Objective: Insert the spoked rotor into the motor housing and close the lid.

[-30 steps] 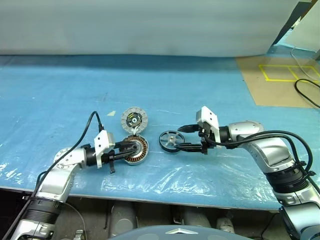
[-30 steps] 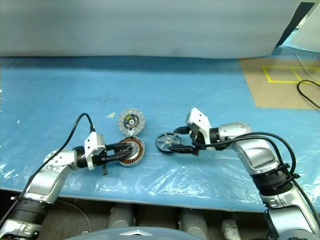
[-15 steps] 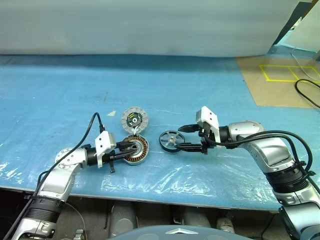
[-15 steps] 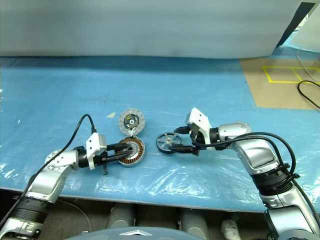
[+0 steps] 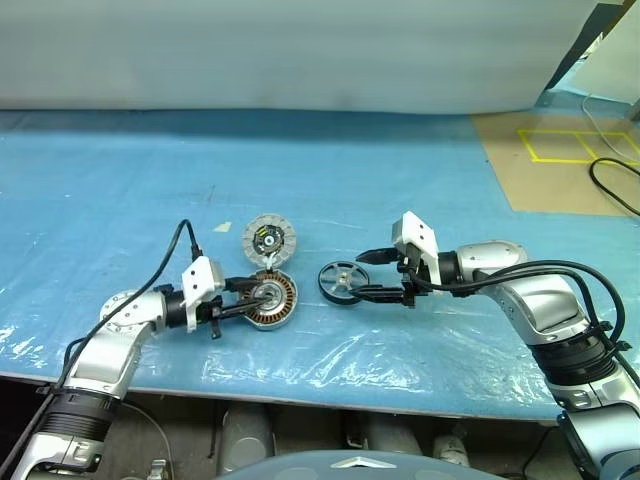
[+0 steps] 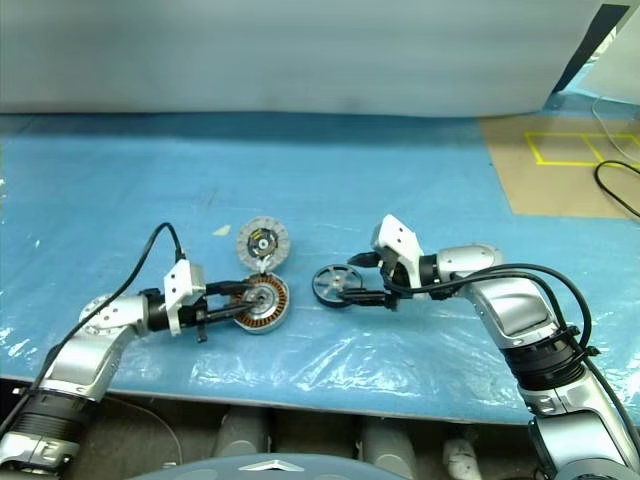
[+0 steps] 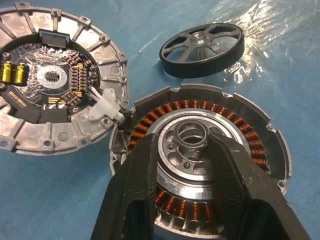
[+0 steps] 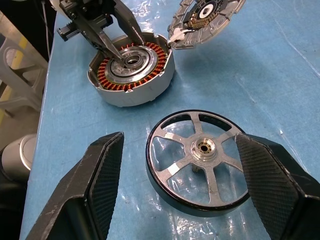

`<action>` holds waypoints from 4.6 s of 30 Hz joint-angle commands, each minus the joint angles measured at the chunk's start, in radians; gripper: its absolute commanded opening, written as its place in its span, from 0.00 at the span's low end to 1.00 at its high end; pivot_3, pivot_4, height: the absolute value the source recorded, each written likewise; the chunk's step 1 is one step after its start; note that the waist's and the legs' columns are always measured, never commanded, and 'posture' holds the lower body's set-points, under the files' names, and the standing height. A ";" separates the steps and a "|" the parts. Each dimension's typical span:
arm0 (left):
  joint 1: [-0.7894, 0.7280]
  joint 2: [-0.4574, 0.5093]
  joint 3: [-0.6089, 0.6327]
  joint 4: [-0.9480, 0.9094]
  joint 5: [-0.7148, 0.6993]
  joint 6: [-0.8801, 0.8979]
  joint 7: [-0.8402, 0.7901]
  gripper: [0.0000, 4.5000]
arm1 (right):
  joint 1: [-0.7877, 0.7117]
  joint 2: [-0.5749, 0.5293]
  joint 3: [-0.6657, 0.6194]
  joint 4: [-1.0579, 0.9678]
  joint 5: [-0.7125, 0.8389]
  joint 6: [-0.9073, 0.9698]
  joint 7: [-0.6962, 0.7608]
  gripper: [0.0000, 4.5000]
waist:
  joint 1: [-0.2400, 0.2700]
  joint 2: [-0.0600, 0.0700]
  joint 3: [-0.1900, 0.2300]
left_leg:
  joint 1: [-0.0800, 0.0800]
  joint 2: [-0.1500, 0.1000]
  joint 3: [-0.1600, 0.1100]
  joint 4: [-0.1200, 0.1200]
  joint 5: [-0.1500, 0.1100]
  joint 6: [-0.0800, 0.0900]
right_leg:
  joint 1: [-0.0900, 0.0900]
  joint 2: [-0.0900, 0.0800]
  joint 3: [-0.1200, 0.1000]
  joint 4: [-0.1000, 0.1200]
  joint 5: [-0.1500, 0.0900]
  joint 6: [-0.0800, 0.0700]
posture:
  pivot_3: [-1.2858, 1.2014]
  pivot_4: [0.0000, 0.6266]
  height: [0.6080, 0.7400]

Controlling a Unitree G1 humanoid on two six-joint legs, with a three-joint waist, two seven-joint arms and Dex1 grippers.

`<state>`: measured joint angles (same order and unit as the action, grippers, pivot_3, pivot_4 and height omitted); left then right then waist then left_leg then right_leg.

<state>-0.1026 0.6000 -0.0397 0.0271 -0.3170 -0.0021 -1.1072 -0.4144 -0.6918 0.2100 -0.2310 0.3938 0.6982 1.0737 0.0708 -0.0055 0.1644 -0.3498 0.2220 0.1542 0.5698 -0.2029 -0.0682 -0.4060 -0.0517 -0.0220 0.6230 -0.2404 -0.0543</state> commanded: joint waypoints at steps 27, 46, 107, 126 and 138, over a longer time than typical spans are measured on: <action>0.300 0.019 0.221 -0.371 -0.264 0.211 0.069 0.38 | -0.324 0.244 0.217 0.272 -0.068 -0.153 0.154 0.00 | -0.004 0.000 0.000 | 0.000 0.001 0.000 0.000 0.000 0.000 | 0.000 0.000 -0.001 0.000 0.000 0.000 | 0.52 0.24 1.00; 0.324 0.014 0.190 -0.301 -0.149 0.106 0.095 0.38 | -0.371 0.452 0.273 0.501 -0.245 -0.280 0.087 0.00 | -0.010 0.000 0.000 | 0.000 0.002 0.000 0.000 0.000 0.000 | -0.001 0.001 -0.001 0.000 0.000 0.000 | 0.52 0.24 1.00; 0.273 -0.014 0.151 -0.205 -0.107 0.046 0.084 0.38 | -0.339 0.467 0.328 0.537 -0.427 -0.437 0.095 0.00 | -0.027 0.000 0.000 | 0.000 0.002 0.000 0.001 0.000 0.000 | -0.001 0.001 -0.001 0.001 0.000 0.000 | 0.52 0.24 1.00; 0.279 -0.024 0.148 -0.210 -0.109 0.048 0.078 0.38 | -0.370 0.531 0.349 0.551 -0.369 -0.371 0.162 0.00 | -0.028 0.000 0.000 | 0.000 0.002 0.000 0.001 0.000 0.000 | -0.001 0.001 -0.001 0.001 0.000 0.000 | 0.52 0.24 1.00; 0.295 -0.031 0.147 -0.225 -0.104 0.045 0.090 0.38 | -0.348 0.470 0.382 0.614 -0.431 -0.403 0.195 0.00 | -0.026 -0.001 0.000 | 0.002 0.001 0.000 0.001 0.000 0.000 | 0.002 0.000 -0.001 0.001 0.000 -0.001 | 0.52 0.24 1.00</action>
<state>0.1906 0.5679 0.1070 -0.1702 -0.4160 0.0610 -1.0189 -0.7790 -0.1983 0.5771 0.3739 -0.0153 0.2698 1.2481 0.0451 -0.0060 0.1642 -0.3475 0.2230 0.1543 0.5708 -0.2034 -0.0676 -0.4035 -0.0519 -0.0230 0.6239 -0.2404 -0.0548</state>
